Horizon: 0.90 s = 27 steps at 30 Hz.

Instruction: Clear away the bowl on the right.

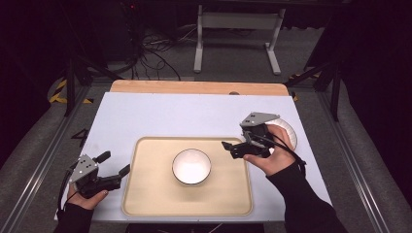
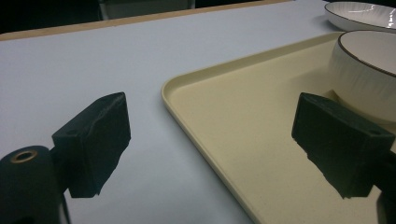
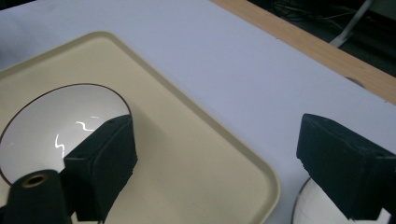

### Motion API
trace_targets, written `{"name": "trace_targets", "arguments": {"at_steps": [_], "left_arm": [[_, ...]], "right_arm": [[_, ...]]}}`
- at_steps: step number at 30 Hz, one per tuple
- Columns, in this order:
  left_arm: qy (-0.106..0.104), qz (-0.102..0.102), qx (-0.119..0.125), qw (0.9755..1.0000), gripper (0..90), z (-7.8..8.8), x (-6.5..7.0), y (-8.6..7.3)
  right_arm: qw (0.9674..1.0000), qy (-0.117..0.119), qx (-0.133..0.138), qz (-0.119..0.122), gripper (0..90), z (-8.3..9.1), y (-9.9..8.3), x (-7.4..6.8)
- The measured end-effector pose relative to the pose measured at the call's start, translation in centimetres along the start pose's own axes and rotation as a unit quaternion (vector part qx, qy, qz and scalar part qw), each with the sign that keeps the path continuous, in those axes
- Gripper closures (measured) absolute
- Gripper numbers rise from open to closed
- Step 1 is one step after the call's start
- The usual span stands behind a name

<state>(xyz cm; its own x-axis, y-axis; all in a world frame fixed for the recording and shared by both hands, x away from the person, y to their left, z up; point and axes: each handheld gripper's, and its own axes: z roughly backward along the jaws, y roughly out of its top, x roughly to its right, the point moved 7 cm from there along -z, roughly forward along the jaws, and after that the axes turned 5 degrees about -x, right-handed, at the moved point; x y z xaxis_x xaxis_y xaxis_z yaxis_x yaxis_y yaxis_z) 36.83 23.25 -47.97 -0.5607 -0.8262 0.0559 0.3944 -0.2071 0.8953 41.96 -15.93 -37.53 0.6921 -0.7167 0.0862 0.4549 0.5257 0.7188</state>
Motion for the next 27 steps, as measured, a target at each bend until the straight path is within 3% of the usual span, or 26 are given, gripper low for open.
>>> {"name": "trace_targets", "arguments": {"at_steps": [4,7,18,23,27], "left_arm": [[0.000,0.000,0.000,1.0000,12.6,0.1,0.0,0.0],[0.000,0.000,0.000,1.0000,12.6,0.1,0.0,0.0],[0.000,0.000,0.001,1.0000,12.6,0.0,0.1,0.1],[-0.002,0.000,0.002,1.0000,12.6,0.1,0.0,0.1],[-0.005,0.001,0.007,1.0000,12.5,0.2,0.0,0.2]], "right_arm": [[0.9992,-0.030,0.022,-0.016,12.3,1.0,-1.1,1.1],[0.9966,-0.064,0.041,-0.031,12.3,1.7,-2.1,2.3],[0.9914,-0.090,0.078,-0.056,11.4,2.9,-4.5,4.0],[0.9854,-0.116,0.111,-0.056,11.0,3.4,-5.7,4.7],[0.9836,-0.123,0.121,-0.054,10.5,3.4,-6.9,4.7]]}}
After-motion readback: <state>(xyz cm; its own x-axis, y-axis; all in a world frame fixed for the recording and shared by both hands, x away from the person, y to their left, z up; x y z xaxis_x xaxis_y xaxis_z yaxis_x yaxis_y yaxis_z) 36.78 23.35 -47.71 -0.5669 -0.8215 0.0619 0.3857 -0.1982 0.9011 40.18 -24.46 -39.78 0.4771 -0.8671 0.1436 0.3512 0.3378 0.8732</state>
